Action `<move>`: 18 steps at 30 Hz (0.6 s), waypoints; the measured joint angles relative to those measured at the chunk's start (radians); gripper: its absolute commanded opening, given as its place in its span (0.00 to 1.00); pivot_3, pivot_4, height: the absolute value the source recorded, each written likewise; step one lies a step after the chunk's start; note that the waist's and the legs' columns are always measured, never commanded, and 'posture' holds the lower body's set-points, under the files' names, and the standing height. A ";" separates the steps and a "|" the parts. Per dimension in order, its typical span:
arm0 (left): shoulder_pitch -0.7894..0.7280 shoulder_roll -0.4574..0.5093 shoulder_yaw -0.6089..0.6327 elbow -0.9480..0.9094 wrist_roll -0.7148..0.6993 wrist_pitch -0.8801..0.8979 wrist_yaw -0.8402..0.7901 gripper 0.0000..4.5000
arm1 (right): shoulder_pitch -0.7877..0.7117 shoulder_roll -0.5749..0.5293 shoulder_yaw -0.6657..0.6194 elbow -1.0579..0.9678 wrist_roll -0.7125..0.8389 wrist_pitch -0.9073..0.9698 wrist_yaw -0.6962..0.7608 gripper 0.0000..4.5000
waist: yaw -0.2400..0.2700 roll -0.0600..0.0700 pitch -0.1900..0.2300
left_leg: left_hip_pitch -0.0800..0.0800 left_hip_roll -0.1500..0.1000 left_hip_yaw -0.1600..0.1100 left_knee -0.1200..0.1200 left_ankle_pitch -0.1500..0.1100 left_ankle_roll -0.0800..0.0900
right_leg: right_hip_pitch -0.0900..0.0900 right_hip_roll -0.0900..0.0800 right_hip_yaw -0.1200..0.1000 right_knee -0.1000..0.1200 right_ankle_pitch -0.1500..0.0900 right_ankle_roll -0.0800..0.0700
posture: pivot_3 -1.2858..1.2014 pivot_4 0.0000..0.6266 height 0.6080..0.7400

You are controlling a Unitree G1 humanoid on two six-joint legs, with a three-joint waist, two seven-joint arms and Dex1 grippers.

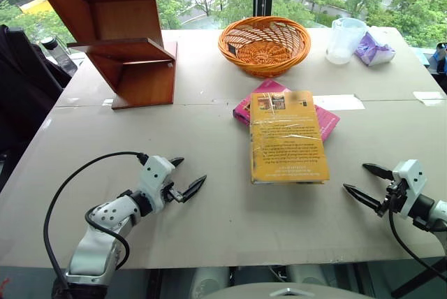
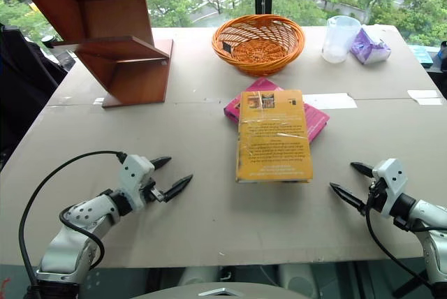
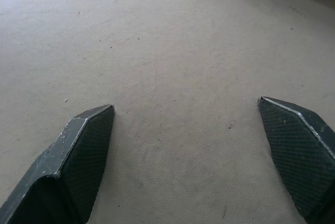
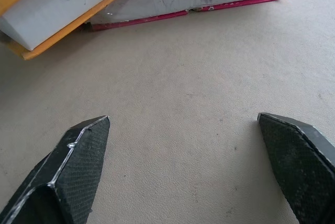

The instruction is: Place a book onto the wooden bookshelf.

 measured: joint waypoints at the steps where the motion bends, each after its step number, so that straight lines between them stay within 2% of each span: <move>1: 0.000 0.000 0.000 0.000 0.000 0.000 0.000 1.00 | 0.000 0.000 0.000 0.000 0.000 0.000 0.000 1.00 | 0.000 0.000 0.000 | 0.000 0.000 0.000 0.000 0.000 0.000 | 0.000 0.000 0.000 0.000 0.000 0.000 | 0.52 0.24 1.00; 18: -0.003 -0.003 0.022 -0.003 -0.050 0.027 -0.022 1.00 | 0.005 0.000 -0.020 0.000 0.005 -0.004 0.013 1.00 | 0.000 -0.001 0.001 | 0.000 0.000 0.001 0.000 0.000 0.000 | 0.000 0.005 0.000 0.000 0.000 0.000 | 0.52 0.24 1.00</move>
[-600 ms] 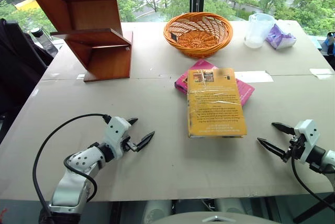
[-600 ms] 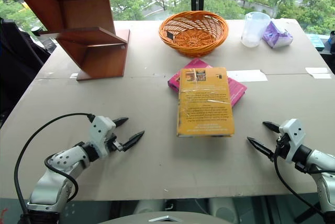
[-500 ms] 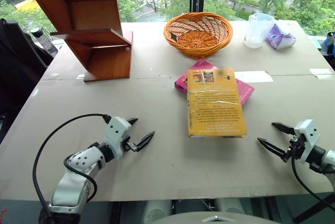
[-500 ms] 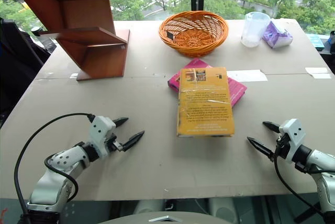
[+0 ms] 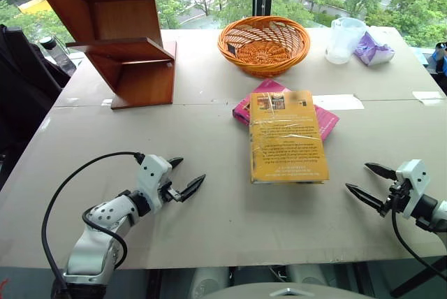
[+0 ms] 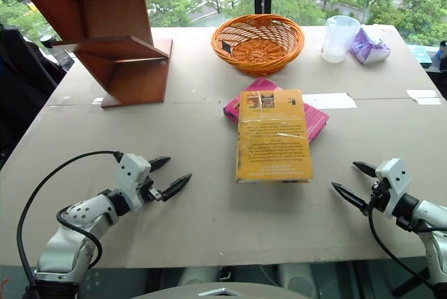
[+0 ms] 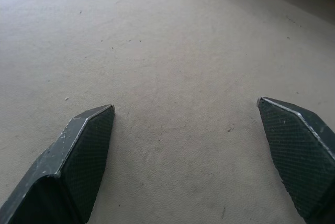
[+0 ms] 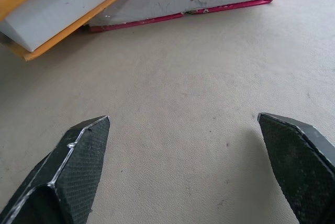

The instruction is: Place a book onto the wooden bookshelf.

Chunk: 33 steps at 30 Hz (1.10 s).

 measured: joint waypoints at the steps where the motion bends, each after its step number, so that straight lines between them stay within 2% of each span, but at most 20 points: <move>1: 0.000 0.000 0.000 -0.002 -0.001 0.001 0.000 1.00 | 0.000 0.000 0.000 0.000 0.000 0.000 0.000 1.00 | 0.000 0.000 0.000 | 0.000 0.000 0.000 0.000 0.000 0.000 | 0.000 0.000 0.000 0.000 0.000 0.000 | 0.52 0.24 1.00; 10: -0.021 -0.002 0.005 -0.020 -0.043 0.051 -0.014 1.00 | 0.044 0.001 -0.026 -0.030 0.034 -0.002 0.013 1.00 | 0.004 0.000 0.000 | 0.000 0.000 0.000 0.000 0.000 0.000 | 0.000 0.000 0.000 0.000 0.000 0.000 | 0.52 0.24 1.00; 17: -0.111 -0.035 -0.023 -0.034 -0.193 0.173 -0.125 1.00 | 0.194 0.001 -0.170 -0.272 0.228 0.053 0.058 1.00 | 0.027 -0.005 0.003 | -0.004 -0.001 -0.001 0.003 0.000 0.000 | 0.000 0.000 -0.001 0.000 0.000 0.000 | 0.52 0.24 1.00; 20: -0.182 -0.047 -0.070 -0.031 -0.234 0.248 -0.163 1.00 | 0.268 -0.001 -0.245 -0.398 0.356 0.120 0.068 1.00 | 0.027 -0.006 0.004 | -0.004 -0.001 -0.001 0.006 0.000 0.000 | 0.002 0.000 -0.001 0.000 0.000 0.001 | 0.52 0.24 1.00; 23: -0.291 -0.067 -0.135 0.014 -0.249 0.339 -0.192 1.00 | 0.373 -0.013 -0.321 -0.506 0.421 0.143 0.108 1.00 | 0.028 -0.007 0.005 | -0.004 -0.002 -0.002 0.007 0.000 0.000 | 0.003 0.001 -0.002 0.000 0.001 0.001 | 0.52 0.24 1.00; 30: -0.519 -0.107 -0.194 0.187 -0.279 0.563 -0.221 1.00 | 0.490 0.000 -0.416 -0.582 0.467 0.128 0.202 1.00 | 0.023 -0.010 0.006 | -0.004 -0.003 -0.002 0.009 0.000 0.000 | 0.003 0.002 -0.001 0.000 0.002 0.004 | 0.52 0.24 1.00; 33: -0.605 -0.167 -0.177 0.275 -0.312 0.665 -0.204 1.00 | 0.488 -0.003 -0.440 -0.582 0.473 0.126 0.214 1.00 | 0.025 -0.010 0.006 | -0.004 -0.004 -0.002 0.010 0.000 0.000 | 0.004 0.002 0.000 0.000 0.002 0.004 | 0.52 0.24 1.00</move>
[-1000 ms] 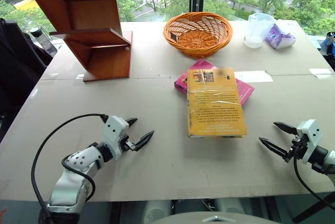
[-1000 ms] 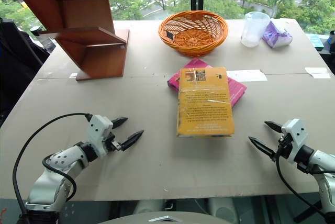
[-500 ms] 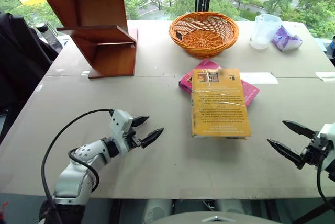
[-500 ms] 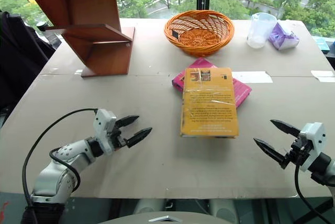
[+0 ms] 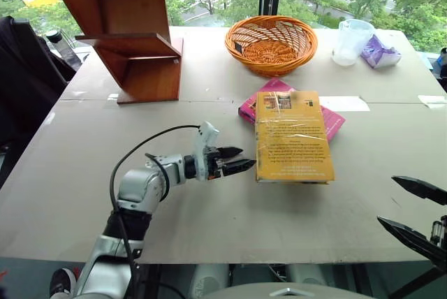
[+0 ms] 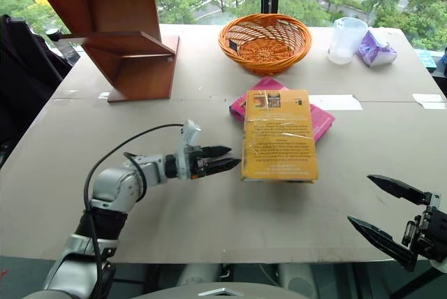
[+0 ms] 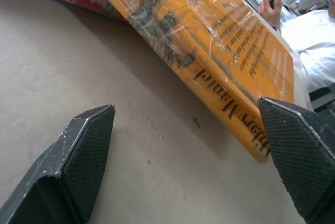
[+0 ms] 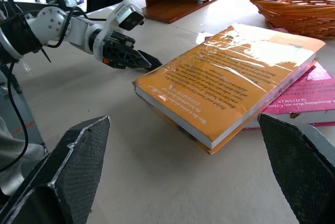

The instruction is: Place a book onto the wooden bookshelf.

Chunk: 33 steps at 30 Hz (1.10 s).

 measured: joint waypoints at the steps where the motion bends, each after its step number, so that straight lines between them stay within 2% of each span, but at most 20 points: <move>1: -0.023 -0.035 0.023 0.034 -0.022 0.042 0.017 1.00 | -0.002 0.000 0.000 -0.001 0.000 0.000 0.000 1.00 | 0.001 0.000 0.000 | 0.000 0.000 0.000 0.000 0.000 0.000 | 0.000 0.000 0.000 0.000 0.000 0.000 | 0.52 0.24 1.00; 6: -0.118 -0.143 0.102 0.159 -0.127 0.273 0.074 1.00 | -0.031 0.002 0.005 -0.015 -0.001 0.003 -0.024 1.00 | 0.001 -0.002 0.001 | -0.001 -0.002 -0.001 0.001 0.000 0.000 | 0.000 0.000 -0.001 0.000 0.001 0.002 | 0.52 0.24 1.00; 9: -0.245 -0.210 0.146 0.299 -0.137 0.420 0.160 1.00 | -0.075 -0.011 0.020 -0.019 -0.001 0.020 -0.053 1.00 | 0.003 -0.003 0.002 | -0.002 -0.003 -0.003 0.002 0.000 0.000 | 0.001 0.000 -0.001 0.000 0.003 0.005 | 0.52 0.24 1.00; 14: -0.373 -0.274 0.208 0.480 -0.125 0.502 0.240 1.00 | -0.132 -0.039 0.044 -0.023 0.000 0.046 -0.084 1.00 | -0.001 -0.003 0.002 | -0.001 -0.004 -0.002 0.002 0.000 0.000 | 0.001 0.000 0.000 0.000 0.004 0.006 | 0.52 0.24 1.00; 17: -0.383 -0.282 0.217 0.504 -0.116 0.505 0.246 0.81 | -0.147 -0.042 0.045 -0.022 0.001 0.051 -0.083 1.00 | 0.001 -0.003 0.002 | -0.002 -0.003 -0.003 0.002 0.000 0.000 | 0.001 0.000 -0.001 0.000 0.004 0.005 | 0.52 0.24 1.00; 20: -0.383 -0.285 0.235 0.504 -0.118 0.517 0.247 0.50 | -0.146 -0.042 0.045 -0.015 0.001 0.053 -0.079 1.00 | 0.000 -0.003 0.002 | -0.002 -0.003 -0.002 0.002 0.000 0.000 | 0.001 0.000 0.000 0.000 0.005 0.003 | 0.52 0.24 1.00; 24: -0.362 -0.293 0.293 0.421 -0.160 0.550 0.247 0.17 | -0.156 -0.040 0.055 -0.013 -0.001 0.056 -0.081 1.00 | -0.002 -0.003 0.002 | -0.002 -0.002 -0.002 0.002 0.000 0.000 | 0.001 0.000 0.000 0.000 0.006 0.002 | 0.52 0.24 1.00; 25: -0.352 -0.297 0.312 0.372 -0.183 0.555 0.246 0.13 | -0.160 -0.040 0.062 -0.013 -0.002 0.060 -0.084 1.00 | -0.002 -0.003 0.002 | -0.002 -0.002 -0.002 0.002 0.000 0.000 | 0.001 0.000 0.000 0.000 0.006 0.002 | 0.52 0.24 1.00; 30: -0.338 -0.325 0.383 0.139 -0.263 0.530 0.280 0.12 | -0.197 -0.047 0.081 -0.013 -0.003 0.068 -0.089 1.00 | 0.000 -0.004 0.002 | -0.002 -0.002 -0.002 0.002 0.000 0.000 | 0.001 0.000 0.001 0.001 0.006 0.002 | 0.52 0.24 1.00; 33: -0.310 -0.233 0.306 -0.107 -0.198 0.411 0.305 0.12 | -0.256 -0.065 0.096 0.009 -0.001 0.072 -0.089 1.00 | -0.006 -0.005 0.003 | -0.001 -0.002 -0.001 0.002 0.000 0.000 | 0.001 0.001 0.003 0.001 0.006 0.001 | 0.52 0.24 1.00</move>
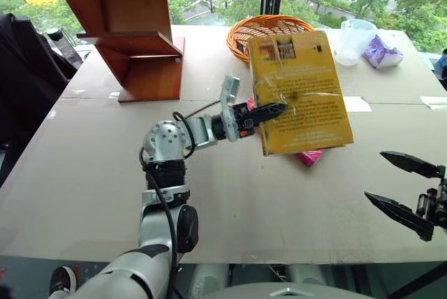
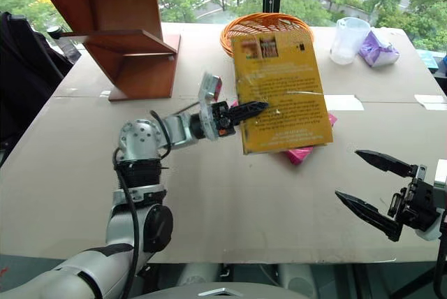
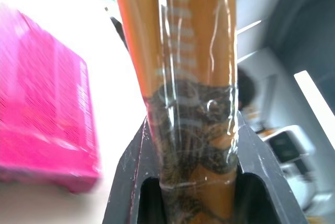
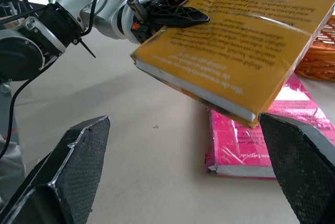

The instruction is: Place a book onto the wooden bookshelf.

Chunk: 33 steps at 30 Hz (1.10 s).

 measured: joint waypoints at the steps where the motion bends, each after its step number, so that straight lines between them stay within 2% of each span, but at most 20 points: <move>1: 0.006 0.036 -0.026 -0.072 0.039 -0.064 0.000 0.12 | -0.024 -0.004 0.015 0.017 0.001 0.005 0.001 1.00 | 0.001 0.000 0.000 | 0.000 0.000 0.000 0.000 0.000 0.000 | 0.000 0.000 0.000 0.001 0.000 0.000 | 0.52 0.24 1.00; 4: 0.011 0.260 -0.171 -0.229 0.304 -0.383 -0.019 0.12 | -0.109 -0.011 0.067 0.062 0.007 0.020 0.010 1.00 | 0.002 0.000 0.001 | 0.002 0.000 0.001 -0.001 0.000 0.000 | 0.000 0.001 0.002 0.001 0.000 -0.001 | 0.52 0.24 1.00; 7: 0.003 0.581 -0.354 -0.219 0.739 -0.816 0.008 0.12 | -0.223 -0.014 0.104 0.145 0.008 0.021 0.028 1.00 | 0.003 0.000 0.002 | 0.003 0.001 0.002 -0.001 0.000 0.000 | 0.000 0.003 0.003 0.000 -0.001 -0.006 | 0.52 0.24 1.00; 11: -0.046 0.741 -0.365 -0.147 1.007 -1.114 0.064 0.12 | -0.336 -0.019 0.157 0.238 0.004 0.023 0.069 1.00 | 0.018 -0.004 0.005 | -0.001 0.001 0.002 0.000 0.000 0.000 | -0.001 0.001 0.002 -0.001 0.000 -0.004 | 0.52 0.24 1.00; 15: -0.087 0.843 -0.362 -0.119 1.115 -1.245 0.061 0.12 | -0.405 -0.021 0.191 0.301 -0.002 0.023 0.100 1.00 | 0.017 -0.005 0.006 | -0.002 0.001 0.003 0.000 0.000 0.000 | -0.001 0.000 0.002 -0.003 0.000 -0.001 | 0.52 0.24 1.00; 17: -0.103 0.937 -0.366 -0.053 1.166 -1.332 0.009 0.12 | -0.469 -0.019 0.218 0.341 -0.006 0.023 0.113 1.00 | 0.009 -0.006 0.007 | -0.002 0.001 0.004 0.000 0.000 0.000 | -0.002 0.000 0.002 -0.003 0.000 0.000 | 0.52 0.24 1.00; 19: -0.139 0.974 -0.370 0.059 1.203 -1.390 -0.037 0.12 | -0.495 -0.016 0.227 0.362 -0.007 0.023 0.117 1.00 | 0.006 -0.005 0.007 | -0.002 0.001 0.004 0.000 0.000 0.000 | -0.002 0.001 0.001 -0.002 0.000 0.000 | 0.52 0.24 1.00; 23: -0.252 0.979 -0.442 0.250 1.276 -1.469 -0.110 0.12 | -0.526 0.006 0.257 0.370 -0.018 0.022 0.115 1.00 | 0.009 -0.005 0.008 | -0.002 0.001 0.005 0.000 0.000 0.000 | -0.002 0.002 -0.002 0.000 0.000 0.000 | 0.52 0.24 1.00; 26: -0.349 0.960 -0.497 0.435 1.344 -1.518 -0.151 0.12 | -0.528 0.021 0.265 0.368 -0.020 0.022 0.109 1.00 | 0.007 -0.005 0.008 | -0.002 0.001 0.006 0.001 0.000 0.000 | -0.002 0.002 -0.001 0.001 0.000 0.000 | 0.52 0.24 1.00; 27: -0.405 0.940 -0.535 0.548 1.384 -1.537 -0.165 0.12 | -0.531 0.028 0.264 0.365 -0.019 0.022 0.095 1.00 | 0.007 -0.006 0.008 | -0.003 0.001 0.006 0.001 0.000 0.000 | -0.002 0.002 -0.001 0.001 0.000 0.000 | 0.52 0.24 1.00; 33: -0.562 0.882 -0.630 0.849 1.512 -1.586 -0.141 0.12 | -0.542 0.042 0.249 0.316 0.016 0.038 0.035 1.00 | 0.004 -0.008 0.009 | -0.004 0.001 0.006 0.002 0.000 0.000 | -0.004 0.002 -0.001 0.001 0.000 0.001 | 0.52 0.24 1.00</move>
